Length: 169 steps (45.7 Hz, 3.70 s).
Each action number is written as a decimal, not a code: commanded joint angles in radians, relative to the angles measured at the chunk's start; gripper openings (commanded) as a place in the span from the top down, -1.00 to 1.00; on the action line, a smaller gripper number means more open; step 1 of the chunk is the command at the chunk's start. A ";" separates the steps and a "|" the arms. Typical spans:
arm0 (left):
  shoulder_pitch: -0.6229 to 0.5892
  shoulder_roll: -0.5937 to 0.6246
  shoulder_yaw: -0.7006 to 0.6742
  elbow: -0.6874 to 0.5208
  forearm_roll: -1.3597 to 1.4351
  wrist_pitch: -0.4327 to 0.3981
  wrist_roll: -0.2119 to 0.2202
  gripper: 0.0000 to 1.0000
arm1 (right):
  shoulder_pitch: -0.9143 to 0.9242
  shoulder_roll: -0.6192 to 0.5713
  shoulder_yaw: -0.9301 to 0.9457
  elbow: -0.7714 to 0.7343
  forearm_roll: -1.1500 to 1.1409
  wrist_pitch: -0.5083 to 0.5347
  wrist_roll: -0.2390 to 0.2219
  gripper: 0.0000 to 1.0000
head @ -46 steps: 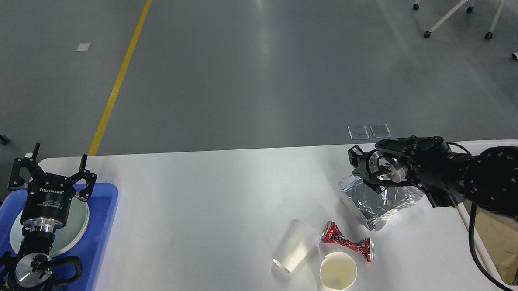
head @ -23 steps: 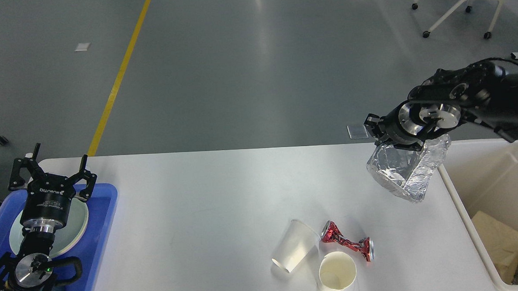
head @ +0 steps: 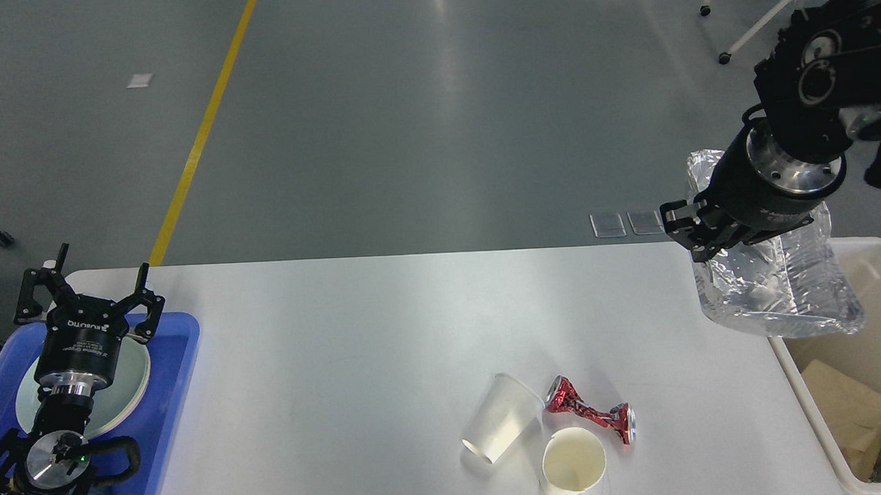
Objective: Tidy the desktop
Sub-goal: 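Lift the silver foil and carry it over the white bin, then release the silver foil into the bin with the right gripper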
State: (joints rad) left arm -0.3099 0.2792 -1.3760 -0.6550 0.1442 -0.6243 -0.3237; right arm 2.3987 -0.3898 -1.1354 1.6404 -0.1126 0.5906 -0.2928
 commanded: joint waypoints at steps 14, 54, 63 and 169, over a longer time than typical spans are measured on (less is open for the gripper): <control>0.000 0.000 0.000 0.000 0.000 0.000 -0.002 -0.94 | 0.094 -0.052 -0.020 0.090 -0.033 0.055 -0.002 1.00; 0.000 0.000 0.000 0.000 0.000 0.000 -0.003 -0.94 | -0.745 -0.422 -0.040 -0.401 -0.335 -0.431 0.012 1.00; 0.000 0.000 0.000 0.000 0.000 0.000 -0.002 -0.94 | -1.156 -0.385 0.307 -0.720 -0.328 -0.491 0.011 1.00; 0.000 0.000 0.000 0.000 0.000 0.000 -0.002 -0.94 | -1.471 -0.178 0.674 -1.007 -0.332 -0.641 0.000 -1.00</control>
State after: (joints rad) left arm -0.3098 0.2792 -1.3760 -0.6550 0.1442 -0.6243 -0.3252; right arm 0.8497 -0.5080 -0.3987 0.5428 -0.4411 -0.1168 -0.2913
